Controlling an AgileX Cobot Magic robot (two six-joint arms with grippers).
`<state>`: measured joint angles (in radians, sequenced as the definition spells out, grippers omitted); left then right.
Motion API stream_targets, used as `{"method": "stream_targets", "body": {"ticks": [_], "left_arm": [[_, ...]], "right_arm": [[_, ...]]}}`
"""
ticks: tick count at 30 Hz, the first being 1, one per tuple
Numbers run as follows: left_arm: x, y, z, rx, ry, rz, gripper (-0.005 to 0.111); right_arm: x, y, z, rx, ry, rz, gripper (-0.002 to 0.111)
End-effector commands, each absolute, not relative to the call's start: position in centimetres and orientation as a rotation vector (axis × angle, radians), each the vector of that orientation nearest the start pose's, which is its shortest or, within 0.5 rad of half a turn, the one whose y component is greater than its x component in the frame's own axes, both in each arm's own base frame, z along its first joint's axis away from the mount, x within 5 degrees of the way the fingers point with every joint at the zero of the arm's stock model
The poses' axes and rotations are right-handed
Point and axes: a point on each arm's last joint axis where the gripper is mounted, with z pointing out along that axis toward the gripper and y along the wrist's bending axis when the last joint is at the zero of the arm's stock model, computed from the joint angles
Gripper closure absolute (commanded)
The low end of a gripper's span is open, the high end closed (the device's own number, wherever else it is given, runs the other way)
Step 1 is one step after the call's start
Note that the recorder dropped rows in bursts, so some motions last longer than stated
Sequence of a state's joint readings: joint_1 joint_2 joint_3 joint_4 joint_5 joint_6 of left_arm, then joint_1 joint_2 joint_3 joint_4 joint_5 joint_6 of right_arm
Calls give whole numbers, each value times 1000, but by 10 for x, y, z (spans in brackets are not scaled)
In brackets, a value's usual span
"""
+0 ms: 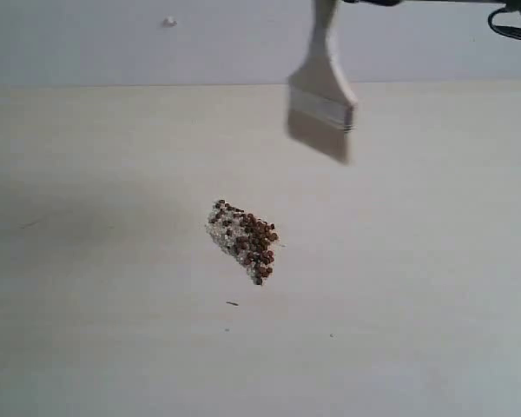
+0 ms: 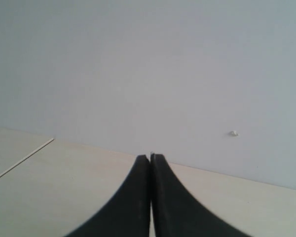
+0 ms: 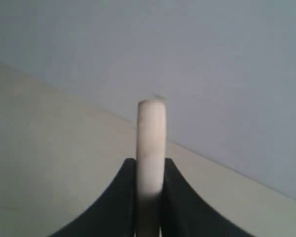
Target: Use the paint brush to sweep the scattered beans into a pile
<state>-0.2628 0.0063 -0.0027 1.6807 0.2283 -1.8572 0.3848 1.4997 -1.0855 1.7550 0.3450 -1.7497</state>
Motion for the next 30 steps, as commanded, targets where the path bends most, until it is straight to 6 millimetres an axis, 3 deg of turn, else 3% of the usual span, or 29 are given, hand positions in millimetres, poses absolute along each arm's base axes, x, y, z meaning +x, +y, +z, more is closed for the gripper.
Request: {"method": "stream_targets", "body": {"ticks": [1,4,10,13,18,23,30], "left_arm": [[57,6,215,-121,1458,-189,107],[57,6,215,-121,1458,-189,107],[57,6,215,-121,1458,-189,107],[57,6,215,-121,1458,-189,107],[57,6,215,-121,1458,-189,107],[57,6,215,-121,1458,-189,107],[57,6,215,-121,1458,-189,107]], "right_arm": [[279,179,345,-707,1692,1080,108],[276,178,335,-592,1910,1162,108],[268,159,283,-298,2453,991,108],[256,149,248,-169,2606,914,108],[245,135,212,-120,2657,768,108],[262,124,196,-59,2694,677,108],[311,117,161,-62,2870,713,108]]}}
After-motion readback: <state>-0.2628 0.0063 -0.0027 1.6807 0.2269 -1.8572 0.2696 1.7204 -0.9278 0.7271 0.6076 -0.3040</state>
